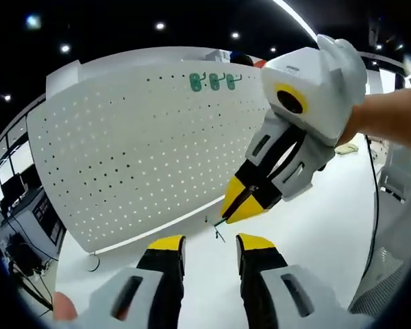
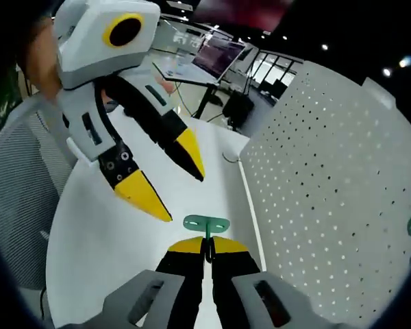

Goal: Insert the hook assembly into the mounting plate slot until the hook locks in place.

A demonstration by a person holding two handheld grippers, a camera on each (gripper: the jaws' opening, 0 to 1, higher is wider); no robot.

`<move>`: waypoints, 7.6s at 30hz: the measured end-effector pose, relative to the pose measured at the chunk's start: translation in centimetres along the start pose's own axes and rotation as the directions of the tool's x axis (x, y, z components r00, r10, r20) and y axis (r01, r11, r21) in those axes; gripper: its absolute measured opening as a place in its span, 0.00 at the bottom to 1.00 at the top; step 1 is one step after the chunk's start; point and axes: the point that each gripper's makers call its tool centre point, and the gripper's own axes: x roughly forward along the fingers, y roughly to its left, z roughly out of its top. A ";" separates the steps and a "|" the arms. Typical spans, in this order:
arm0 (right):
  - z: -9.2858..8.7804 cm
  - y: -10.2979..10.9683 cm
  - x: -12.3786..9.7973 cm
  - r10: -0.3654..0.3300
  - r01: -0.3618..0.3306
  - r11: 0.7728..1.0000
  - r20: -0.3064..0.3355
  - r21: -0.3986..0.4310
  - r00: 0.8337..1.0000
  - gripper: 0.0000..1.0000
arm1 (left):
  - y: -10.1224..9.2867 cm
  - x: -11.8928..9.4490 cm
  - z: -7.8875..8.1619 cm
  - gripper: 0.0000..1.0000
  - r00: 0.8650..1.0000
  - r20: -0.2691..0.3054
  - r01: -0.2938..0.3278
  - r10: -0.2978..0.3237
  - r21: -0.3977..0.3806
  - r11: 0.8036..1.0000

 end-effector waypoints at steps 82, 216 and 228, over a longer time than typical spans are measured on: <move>1.6 0.6 -3.1 -0.073 0.053 0.976 0.088 0.213 0.993 0.05 | -0.9 -1.7 -1.0 0.01 0.990 0.025 0.140 -0.141 -0.390 0.910; 5.9 1.2 -8.9 0.136 -0.500 0.410 0.492 0.762 0.860 0.00 | -5.4 -8.6 8.2 0.11 0.986 0.074 0.108 -0.150 0.409 0.906; 5.4 0.4 -7.5 0.078 -0.443 0.345 0.445 0.828 0.892 0.00 | -3.7 -6.4 7.4 0.10 1.000 0.003 0.017 -0.021 0.423 0.906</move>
